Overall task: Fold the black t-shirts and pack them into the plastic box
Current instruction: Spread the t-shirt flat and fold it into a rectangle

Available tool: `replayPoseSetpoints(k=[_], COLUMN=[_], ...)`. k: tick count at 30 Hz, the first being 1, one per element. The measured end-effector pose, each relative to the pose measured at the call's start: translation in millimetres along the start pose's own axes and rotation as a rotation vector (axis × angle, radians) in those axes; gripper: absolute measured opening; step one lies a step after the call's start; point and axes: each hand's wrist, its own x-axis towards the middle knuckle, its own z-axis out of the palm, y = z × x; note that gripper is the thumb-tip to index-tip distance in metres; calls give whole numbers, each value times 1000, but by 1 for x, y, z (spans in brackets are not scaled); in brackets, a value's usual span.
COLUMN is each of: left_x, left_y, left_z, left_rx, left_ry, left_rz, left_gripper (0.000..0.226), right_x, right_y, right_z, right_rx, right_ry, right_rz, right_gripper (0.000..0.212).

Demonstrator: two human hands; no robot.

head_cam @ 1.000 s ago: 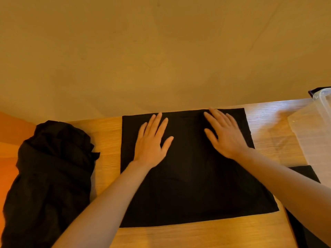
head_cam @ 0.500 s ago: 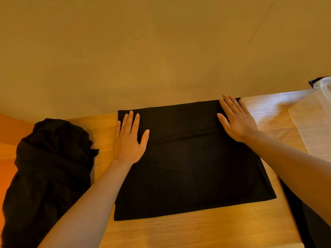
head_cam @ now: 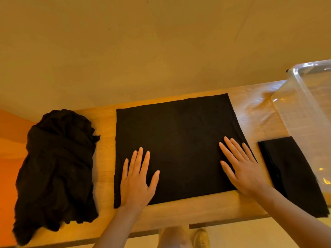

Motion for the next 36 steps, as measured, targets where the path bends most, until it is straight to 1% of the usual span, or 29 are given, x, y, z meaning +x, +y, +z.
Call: replayPoseSetpoints(k=[4,6,9,12,15,17,22,26,29,31,33,36], left_x=[-18,-48,-61,-88,-107,-115,-134,-147,-153,-151,-150,-153], left_y=[-6,1,-6,-10,-12,-15,-26,-27,-24,-21,-17,-22], left_z=[-1,-4,4,11,16,17,18,17,16,14,12,12], left_rx=[-36,-26,-71,-73,-49,-28,-53,-2,95,143,175,219], left_ry=[-1,33,10,7,10,18,-9,-36,18,69,95,118], left_rz=[-41,-4,38,7,12,8,-69,-23,17,91,149,178], left_gripper=[67,66,64,64,64,66,77,81,77,69,72,73], right_x=[-11,-37,-45,-69,-87,-97,-118,-129,-133,-133,-132,-133], right_y=[4,2,0,3,6,10,20,23,24,27,31,32], right_z=[3,1,7,10,13,13,13,13,15,16,16,15], right_rx=[48,41,21,-3,-20,-29,-61,-79,-157,-211,-235,-243], right_ry=[9,37,1,-11,-21,-19,-41,-86,-84,-80,-31,46], right_rz=[-6,-34,-32,-52,-64,-69,-43,-83,-159,-188,-208,-228], right_gripper=[58,58,60,61,61,62,70,76,80,74,66,80])
